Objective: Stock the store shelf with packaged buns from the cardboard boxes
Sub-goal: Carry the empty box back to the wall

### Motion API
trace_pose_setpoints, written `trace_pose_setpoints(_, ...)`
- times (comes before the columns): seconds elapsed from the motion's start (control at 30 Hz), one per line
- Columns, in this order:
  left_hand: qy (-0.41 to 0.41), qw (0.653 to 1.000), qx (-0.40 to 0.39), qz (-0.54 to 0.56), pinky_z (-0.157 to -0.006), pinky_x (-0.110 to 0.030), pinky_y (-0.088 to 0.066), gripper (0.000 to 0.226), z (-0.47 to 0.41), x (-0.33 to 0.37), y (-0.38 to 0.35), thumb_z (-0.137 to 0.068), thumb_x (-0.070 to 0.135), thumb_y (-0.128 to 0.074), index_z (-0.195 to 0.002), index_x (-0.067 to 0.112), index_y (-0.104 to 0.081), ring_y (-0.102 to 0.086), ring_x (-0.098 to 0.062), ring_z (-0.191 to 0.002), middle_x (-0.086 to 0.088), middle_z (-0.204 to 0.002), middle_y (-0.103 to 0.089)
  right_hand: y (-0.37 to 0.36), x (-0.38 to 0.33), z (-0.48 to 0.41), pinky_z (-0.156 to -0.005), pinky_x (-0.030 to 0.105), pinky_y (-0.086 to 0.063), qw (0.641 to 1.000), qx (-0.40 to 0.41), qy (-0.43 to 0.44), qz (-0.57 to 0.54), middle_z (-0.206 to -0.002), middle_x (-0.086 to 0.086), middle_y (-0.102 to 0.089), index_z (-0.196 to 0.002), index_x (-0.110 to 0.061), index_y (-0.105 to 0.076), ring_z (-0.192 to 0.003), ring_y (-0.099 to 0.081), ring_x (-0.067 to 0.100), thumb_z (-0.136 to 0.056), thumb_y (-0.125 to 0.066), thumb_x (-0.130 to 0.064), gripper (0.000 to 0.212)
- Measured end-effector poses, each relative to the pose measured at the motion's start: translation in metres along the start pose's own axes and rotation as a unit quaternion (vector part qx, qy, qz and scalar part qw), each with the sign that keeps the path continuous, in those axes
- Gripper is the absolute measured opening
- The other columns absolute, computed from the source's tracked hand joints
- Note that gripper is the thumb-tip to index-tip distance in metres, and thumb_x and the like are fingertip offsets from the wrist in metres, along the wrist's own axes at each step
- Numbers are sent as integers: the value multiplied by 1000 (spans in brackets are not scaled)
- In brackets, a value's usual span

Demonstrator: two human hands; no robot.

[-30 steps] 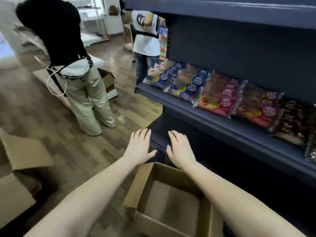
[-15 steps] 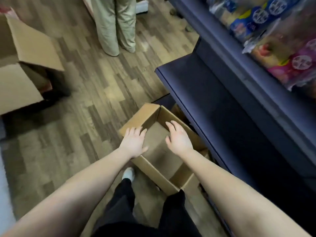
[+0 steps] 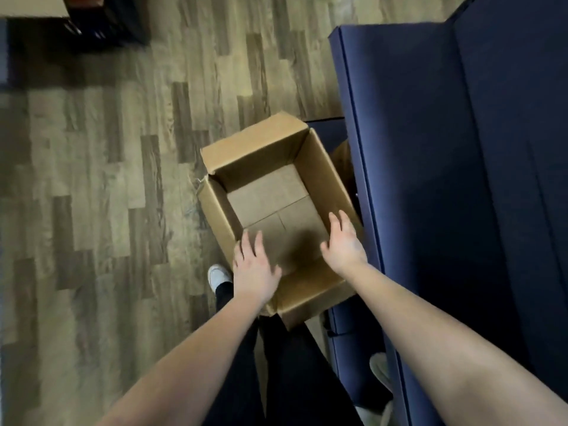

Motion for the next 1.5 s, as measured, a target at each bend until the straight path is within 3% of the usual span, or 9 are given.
trace_pose_setpoints(0.17,110,992,58,35,-117,-45,-15,93,-42,-25,-23,-91,32,-55,-149,4,12,-3,-39,-143,-18,-156,12,-10,7,-65,-116,46,-19,996,33,26,84,-159,7,6,-152,-21,-2,-146,-3,32,-94,-52,-28,77)
trace_pose_setpoints(0.37,185,955,109,205,-107,-36,-34,95,-72,-24,-52,-87,1,-54,-149,10,17,-11,-30,-145,-7,-159,12,-20,35,-113,-109,44,-36,993,64,-82,-57,-158,15,-9,-151,-25,10,-134,-37,35,-94,-52,-22,84)
trace_pose_setpoints(0.47,234,936,135,224,-92,-32,-41,98,-74,-25,-56,-82,-16,-44,-150,21,16,-29,-29,-139,-3,-160,3,-28,38,-121,-109,47,-35,988,105,-96,-66,-151,19,-28,-152,-25,2,-130,-43,34,-93,-52,-14,80)
trace_pose_setpoints(0.53,262,926,127,239,-99,-36,-39,102,-78,-39,-57,-82,-16,-47,-149,27,17,-35,-30,-135,-5,-159,-10,-28,37,-121,-103,45,-42,987,116,-95,-54,-145,18,-37,-152,-21,-5,-121,-51,35,-92,-52,-8,78)
trace_pose_setpoints(0.67,312,904,108,271,-99,-50,-46,104,-89,-63,-49,-83,-5,-52,-147,38,17,-55,-35,-115,-14,-139,-46,-24,30,-112,-71,38,-51,991,122,-58,9,-145,15,-36,-152,-26,2,-82,-63,26,-92,-51,-1,83)
trace_pose_setpoints(0.8,292,913,134,250,-99,-51,-45,98,-95,-68,-24,-85,-5,-52,-149,37,10,-53,-33,-119,-13,-137,-47,-32,28,-99,-56,32,-39,994,78,3,71,-146,14,-31,-151,-34,8,-56,-43,16,-88,-55,-1,95)
trace_pose_setpoints(1.03,196,963,146,114,-100,-51,-44,83,-108,-93,59,-85,-5,-57,-150,18,-10,-44,-40,-126,-18,-146,-31,-13,-22,-74,-70,38,-51,996,89,-5,31,-136,13,-45,-152,-24,-1,-86,-63,30,-88,-59,-12,87)
trace_pose_setpoints(1.3,70,988,134,16,-90,-47,-46,84,-94,-134,189,-87,2,-57,-151,23,-6,-55,-37,-110,-19,-130,-47,46,-130,-45,-68,38,-50,989,136,5,57,-126,13,-51,-152,-18,-5,-89,-62,31,-92,-52,-14,76)
trace_pose_setpoints(1.5,55,982,181,26,-86,-44,-49,88,-65,-200,308,-87,3,-57,-152,19,0,-59,-34,-100,-19,-118,-54,85,-250,-5,-70,38,-52,985,172,7,27,-124,10,-56,-150,-22,-12,-95,-62,29,-89,-57,-16,77)
Point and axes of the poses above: each hand's wrist, its own z-axis away from the middle knuckle, its own y-axis out of the back of the hand, x = y × z, the point moved 4 cm from there along -z, towards the middle knuckle
